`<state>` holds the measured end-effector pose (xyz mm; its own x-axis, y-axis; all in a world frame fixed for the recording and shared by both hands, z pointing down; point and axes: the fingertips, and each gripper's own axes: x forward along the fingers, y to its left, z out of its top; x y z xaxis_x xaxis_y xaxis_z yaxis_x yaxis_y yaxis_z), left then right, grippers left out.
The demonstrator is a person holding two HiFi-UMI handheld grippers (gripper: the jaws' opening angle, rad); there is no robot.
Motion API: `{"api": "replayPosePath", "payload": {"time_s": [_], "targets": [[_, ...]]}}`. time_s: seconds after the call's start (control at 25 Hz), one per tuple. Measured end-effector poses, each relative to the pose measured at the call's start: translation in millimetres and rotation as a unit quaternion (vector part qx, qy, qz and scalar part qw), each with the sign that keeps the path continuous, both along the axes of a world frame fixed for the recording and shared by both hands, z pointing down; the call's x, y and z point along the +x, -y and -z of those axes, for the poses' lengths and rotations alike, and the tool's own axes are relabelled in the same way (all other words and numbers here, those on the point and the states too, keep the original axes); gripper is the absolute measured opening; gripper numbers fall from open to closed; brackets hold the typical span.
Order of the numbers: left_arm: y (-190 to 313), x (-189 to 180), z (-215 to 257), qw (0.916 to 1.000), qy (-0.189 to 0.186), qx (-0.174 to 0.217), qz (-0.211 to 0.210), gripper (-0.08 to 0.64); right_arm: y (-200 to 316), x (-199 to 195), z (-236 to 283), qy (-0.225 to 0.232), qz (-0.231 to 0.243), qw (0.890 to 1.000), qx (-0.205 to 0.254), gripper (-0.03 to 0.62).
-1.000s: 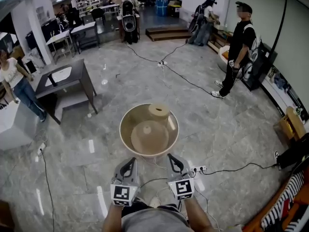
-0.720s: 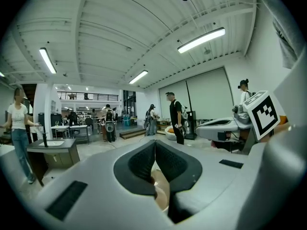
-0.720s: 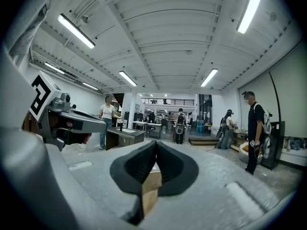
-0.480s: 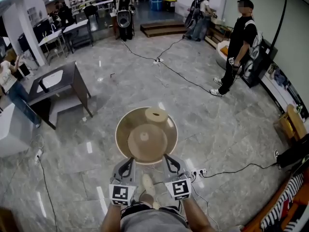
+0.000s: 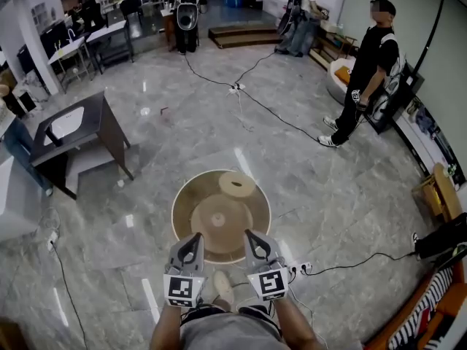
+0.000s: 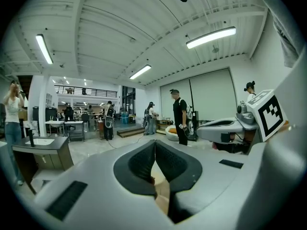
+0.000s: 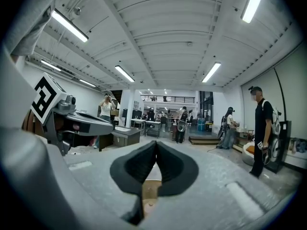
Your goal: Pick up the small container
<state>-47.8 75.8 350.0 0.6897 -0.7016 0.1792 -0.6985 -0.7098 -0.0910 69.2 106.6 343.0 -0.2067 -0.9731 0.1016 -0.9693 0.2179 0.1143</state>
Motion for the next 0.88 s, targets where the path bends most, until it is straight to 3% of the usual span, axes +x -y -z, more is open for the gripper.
{"api": "replayPosePath", "payload": {"time_s": [0.32, 0.6, 0.88], "targets": [[83, -7, -10, 1.0000, -0.002, 0.003, 0.008, 0.018, 84, -8, -6, -0.009, 0.010, 1.000, -0.003, 0.002], [126, -18, -27, 0.9999, 0.005, 0.004, 0.013, 0.018, 132, -25, -18, -0.018, 0.022, 0.999, -0.014, 0.002], [150, -27, -53, 0.9988, -0.011, -0.031, 0.038, 0.018, 163, -34, -50, -0.020, 0.043, 0.998, -0.030, 0.002]]}}
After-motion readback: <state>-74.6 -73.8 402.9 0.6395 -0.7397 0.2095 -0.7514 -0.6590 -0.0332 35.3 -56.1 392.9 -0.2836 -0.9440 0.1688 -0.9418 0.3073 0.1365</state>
